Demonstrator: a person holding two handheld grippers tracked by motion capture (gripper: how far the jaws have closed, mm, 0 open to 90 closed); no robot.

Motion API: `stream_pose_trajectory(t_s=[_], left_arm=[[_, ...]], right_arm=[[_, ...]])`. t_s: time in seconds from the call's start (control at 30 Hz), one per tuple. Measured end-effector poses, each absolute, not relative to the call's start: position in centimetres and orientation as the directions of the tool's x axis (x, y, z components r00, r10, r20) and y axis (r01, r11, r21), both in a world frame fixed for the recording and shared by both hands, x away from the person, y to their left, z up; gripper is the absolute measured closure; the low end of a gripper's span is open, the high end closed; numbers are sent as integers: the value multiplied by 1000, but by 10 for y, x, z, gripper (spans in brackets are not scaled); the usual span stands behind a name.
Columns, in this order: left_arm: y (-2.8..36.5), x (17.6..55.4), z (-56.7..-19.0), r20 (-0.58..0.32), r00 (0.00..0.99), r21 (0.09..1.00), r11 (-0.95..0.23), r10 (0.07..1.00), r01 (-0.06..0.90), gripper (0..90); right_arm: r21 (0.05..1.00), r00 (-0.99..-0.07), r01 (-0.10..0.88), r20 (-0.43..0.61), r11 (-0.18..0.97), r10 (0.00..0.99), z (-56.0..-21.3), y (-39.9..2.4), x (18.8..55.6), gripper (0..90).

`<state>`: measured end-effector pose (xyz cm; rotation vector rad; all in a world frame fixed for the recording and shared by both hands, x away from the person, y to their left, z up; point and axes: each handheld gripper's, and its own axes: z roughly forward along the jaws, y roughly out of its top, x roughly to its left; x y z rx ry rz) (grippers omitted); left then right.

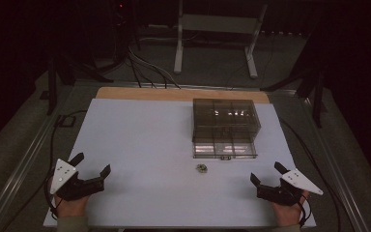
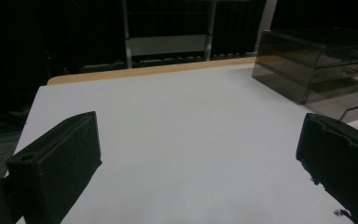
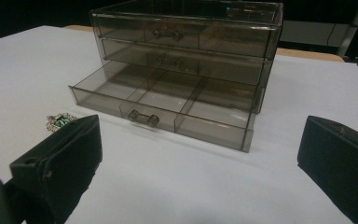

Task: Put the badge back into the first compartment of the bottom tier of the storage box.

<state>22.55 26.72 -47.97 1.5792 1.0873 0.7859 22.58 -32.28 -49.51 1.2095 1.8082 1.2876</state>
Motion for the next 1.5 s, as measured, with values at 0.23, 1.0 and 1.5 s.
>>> stream_pose_trajectory(t_s=[0.23,1.0,1.5], left_arm=[[266,226,-483,-25,377,962,-80,926,262,6],[267,226,-488,-24,367,963,-76,930,257,7],[266,224,-490,-33,372,963,-70,928,261,6]], right_arm=[[937,-406,331,33,113,913,-495,-321,226,2],[941,-378,331,71,63,923,-486,-319,226,0],[943,-414,318,42,101,909,-474,-316,229,1]])
